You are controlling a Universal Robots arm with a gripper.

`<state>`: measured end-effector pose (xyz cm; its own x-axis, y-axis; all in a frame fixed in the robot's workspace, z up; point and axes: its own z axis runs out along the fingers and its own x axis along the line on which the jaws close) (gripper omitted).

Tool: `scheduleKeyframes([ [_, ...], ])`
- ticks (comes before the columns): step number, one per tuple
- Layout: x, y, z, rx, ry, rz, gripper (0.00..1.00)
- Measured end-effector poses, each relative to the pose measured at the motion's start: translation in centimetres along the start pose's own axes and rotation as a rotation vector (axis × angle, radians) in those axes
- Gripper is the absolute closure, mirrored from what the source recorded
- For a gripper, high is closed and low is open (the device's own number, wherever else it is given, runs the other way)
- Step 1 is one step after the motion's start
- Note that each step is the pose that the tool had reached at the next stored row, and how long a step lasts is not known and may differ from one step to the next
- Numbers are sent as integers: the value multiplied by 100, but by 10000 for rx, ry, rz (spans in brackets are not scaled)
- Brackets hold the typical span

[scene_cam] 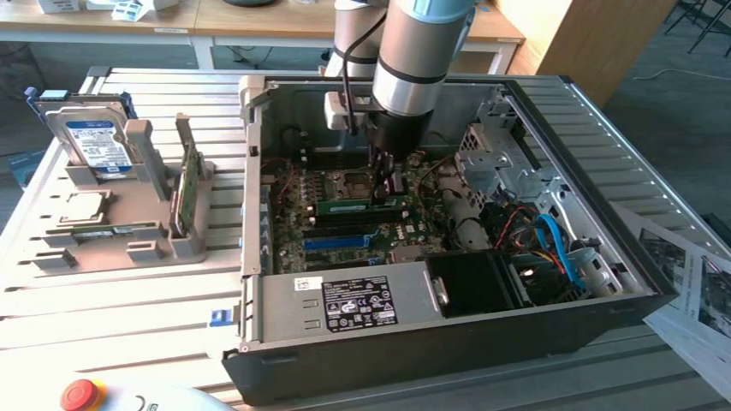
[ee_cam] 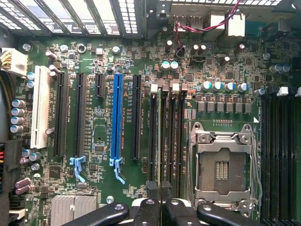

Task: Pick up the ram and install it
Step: 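Insert the ram into the slot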

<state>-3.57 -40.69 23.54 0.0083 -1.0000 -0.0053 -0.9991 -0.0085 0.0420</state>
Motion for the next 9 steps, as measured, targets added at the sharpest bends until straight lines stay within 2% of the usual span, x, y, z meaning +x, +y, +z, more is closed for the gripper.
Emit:
scheduleKeyframes([
  [9,22,0,-1,-1,2,1,88],
])
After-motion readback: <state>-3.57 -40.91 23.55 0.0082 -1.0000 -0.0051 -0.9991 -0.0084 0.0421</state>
